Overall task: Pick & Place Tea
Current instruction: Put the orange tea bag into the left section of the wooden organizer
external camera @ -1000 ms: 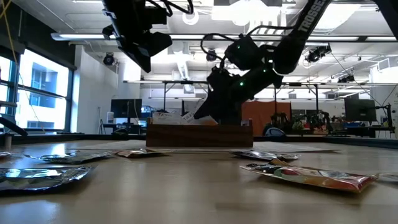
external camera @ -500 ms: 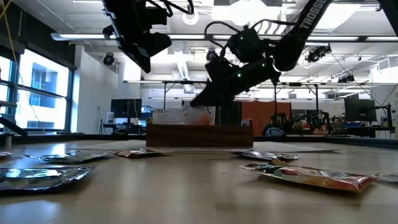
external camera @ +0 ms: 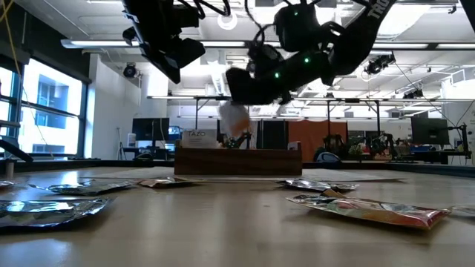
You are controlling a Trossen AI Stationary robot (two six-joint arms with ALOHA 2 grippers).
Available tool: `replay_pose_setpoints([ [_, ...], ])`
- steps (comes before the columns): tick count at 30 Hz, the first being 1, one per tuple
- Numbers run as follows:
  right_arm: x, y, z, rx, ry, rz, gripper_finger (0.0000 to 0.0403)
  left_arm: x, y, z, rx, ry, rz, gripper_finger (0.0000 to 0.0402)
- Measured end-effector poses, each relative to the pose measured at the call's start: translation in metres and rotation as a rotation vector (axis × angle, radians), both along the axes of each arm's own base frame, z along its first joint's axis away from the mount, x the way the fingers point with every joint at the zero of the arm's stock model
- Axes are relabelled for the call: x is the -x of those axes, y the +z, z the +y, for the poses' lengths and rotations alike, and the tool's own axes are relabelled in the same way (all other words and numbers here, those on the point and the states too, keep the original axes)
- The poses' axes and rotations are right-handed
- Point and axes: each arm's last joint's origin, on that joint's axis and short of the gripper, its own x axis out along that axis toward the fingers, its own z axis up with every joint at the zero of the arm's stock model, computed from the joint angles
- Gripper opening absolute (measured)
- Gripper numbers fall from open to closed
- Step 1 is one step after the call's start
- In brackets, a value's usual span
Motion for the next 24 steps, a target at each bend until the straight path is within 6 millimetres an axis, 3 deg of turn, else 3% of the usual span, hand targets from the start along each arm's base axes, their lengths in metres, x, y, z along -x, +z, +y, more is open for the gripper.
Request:
replay_pose_setpoints([
  [4, -0.005, 0.012, 0.009, -0.079, 0.309, -0.158, 0.0003, 0.000, 0.000, 0.000, -0.004, 0.001, 0.000, 0.0000],
  [8, -0.005, 0.008, 0.008, -0.143, 0.294, -0.156, 0.0003, 0.000, 0.000, 0.000, -0.007, 0.001, -0.002, 0.0000],
  [14, -0.017, -0.021, 0.007, -0.200, 0.286, -0.119, 0.0002, -0.001, 0.003, 0.000, -0.015, 0.003, -0.010, 0.0000],
  [24, -0.055, -0.026, -0.002, -0.020, 0.210, 0.007, 0.0002, 0.004, 0.005, 0.001, -0.023, 0.029, 0.011, 0.0000],
])
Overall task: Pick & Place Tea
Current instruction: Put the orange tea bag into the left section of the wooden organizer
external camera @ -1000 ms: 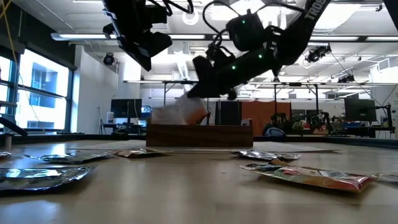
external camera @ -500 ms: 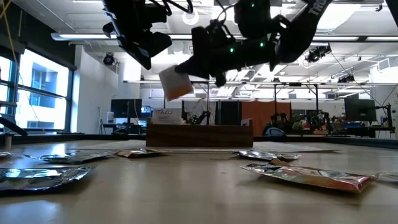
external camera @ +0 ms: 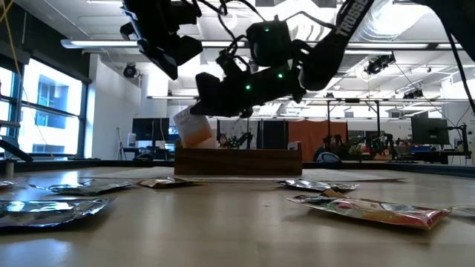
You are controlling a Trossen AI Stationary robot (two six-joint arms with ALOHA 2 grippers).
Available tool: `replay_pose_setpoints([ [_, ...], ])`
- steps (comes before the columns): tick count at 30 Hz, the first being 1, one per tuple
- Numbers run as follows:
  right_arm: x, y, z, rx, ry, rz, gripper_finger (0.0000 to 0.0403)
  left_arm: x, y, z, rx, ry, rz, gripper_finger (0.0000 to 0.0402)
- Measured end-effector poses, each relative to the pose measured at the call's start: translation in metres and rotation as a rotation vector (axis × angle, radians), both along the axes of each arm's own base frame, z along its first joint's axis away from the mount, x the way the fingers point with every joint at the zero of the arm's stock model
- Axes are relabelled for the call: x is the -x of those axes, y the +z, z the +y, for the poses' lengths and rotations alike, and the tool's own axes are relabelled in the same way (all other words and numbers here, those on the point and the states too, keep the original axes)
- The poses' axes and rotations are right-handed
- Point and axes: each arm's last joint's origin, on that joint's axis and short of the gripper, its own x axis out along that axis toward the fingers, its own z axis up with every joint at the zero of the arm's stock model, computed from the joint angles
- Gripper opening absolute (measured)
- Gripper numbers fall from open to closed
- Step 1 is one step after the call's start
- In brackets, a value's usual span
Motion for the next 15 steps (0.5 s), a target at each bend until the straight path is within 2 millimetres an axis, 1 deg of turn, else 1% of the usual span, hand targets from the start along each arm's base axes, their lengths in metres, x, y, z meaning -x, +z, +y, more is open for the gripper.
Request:
replay_pose_setpoints([
  [2, -0.002, 0.001, 0.000, 0.006, -0.002, 0.014, 0.0002, 0.001, 0.000, 0.000, -0.002, 0.006, 0.008, 0.0000],
  [9, 0.001, -0.010, 0.003, 0.006, -0.062, 0.140, 0.0002, 0.012, 0.000, 0.002, -0.025, 0.076, 0.019, 0.0000],
  [15, 0.000, -0.007, -0.001, -0.008, 0.005, 0.102, 0.0008, 0.013, 0.000, 0.002, -0.023, 0.088, 0.014, 0.0000],
])
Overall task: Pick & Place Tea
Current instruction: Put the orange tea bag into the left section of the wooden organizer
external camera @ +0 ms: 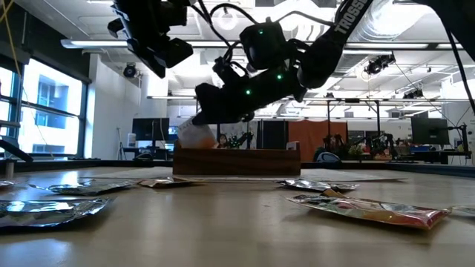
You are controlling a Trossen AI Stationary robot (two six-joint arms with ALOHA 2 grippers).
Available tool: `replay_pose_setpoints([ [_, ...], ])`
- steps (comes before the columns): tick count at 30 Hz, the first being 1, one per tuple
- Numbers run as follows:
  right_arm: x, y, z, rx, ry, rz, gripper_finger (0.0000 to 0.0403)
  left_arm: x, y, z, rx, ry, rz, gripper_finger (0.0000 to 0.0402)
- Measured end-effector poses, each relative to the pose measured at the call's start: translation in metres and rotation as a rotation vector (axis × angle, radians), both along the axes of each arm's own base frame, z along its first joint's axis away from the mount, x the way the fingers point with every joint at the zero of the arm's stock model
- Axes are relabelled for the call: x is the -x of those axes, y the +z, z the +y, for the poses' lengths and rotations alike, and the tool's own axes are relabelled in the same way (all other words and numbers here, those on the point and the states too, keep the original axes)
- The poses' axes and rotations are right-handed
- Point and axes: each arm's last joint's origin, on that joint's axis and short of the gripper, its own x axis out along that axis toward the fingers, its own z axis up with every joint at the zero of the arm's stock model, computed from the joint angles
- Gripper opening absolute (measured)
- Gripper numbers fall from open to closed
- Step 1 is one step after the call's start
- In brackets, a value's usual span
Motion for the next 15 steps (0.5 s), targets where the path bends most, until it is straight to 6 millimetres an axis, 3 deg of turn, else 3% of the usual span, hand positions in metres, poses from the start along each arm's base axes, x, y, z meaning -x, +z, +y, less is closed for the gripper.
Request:
replay_pose_setpoints([
  [9, 0.002, -0.001, -0.014, -0.107, 0.012, -0.030, 0.0081, 0.000, 0.000, 0.000, 0.001, 0.000, -0.001, 0.0000],
  [15, 0.007, 0.008, -0.015, -0.035, -0.004, 0.033, 0.0132, 0.000, 0.000, 0.000, 0.007, 0.000, 0.001, 0.0000],
])
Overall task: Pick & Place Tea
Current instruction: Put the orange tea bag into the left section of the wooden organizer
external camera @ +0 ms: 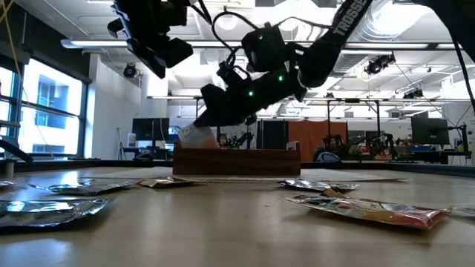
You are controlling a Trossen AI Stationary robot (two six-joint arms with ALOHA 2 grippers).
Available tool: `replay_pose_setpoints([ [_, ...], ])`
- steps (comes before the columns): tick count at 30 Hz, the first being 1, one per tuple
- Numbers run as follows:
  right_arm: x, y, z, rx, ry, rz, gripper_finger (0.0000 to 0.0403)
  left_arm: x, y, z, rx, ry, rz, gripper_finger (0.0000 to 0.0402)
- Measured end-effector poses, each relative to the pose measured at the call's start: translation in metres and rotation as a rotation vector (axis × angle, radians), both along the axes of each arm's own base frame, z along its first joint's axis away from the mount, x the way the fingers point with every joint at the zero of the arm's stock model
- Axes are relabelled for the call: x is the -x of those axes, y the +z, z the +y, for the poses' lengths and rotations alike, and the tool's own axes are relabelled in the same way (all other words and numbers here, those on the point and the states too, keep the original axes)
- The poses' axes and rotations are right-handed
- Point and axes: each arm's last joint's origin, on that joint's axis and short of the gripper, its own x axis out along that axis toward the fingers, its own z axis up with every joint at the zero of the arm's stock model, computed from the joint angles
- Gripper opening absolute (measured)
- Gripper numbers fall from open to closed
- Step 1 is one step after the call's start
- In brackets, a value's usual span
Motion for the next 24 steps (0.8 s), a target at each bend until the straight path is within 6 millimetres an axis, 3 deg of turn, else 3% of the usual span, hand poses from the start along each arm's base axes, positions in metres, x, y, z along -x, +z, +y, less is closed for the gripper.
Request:
replay_pose_setpoints([
  [6, 0.005, 0.035, 0.007, 0.074, 0.119, -0.031, 0.0148, 0.000, 0.000, 0.000, 0.000, 0.000, -0.001, 0.0000],
  [15, 0.007, 0.017, -0.003, -0.003, 0.108, 0.040, 0.0126, -0.001, 0.000, 0.000, 0.006, -0.001, -0.007, 0.0000],
  [24, 0.010, 0.015, -0.015, -0.029, 0.081, 0.053, 0.0085, -0.001, 0.000, 0.000, 0.004, -0.001, -0.005, 0.0000],
])
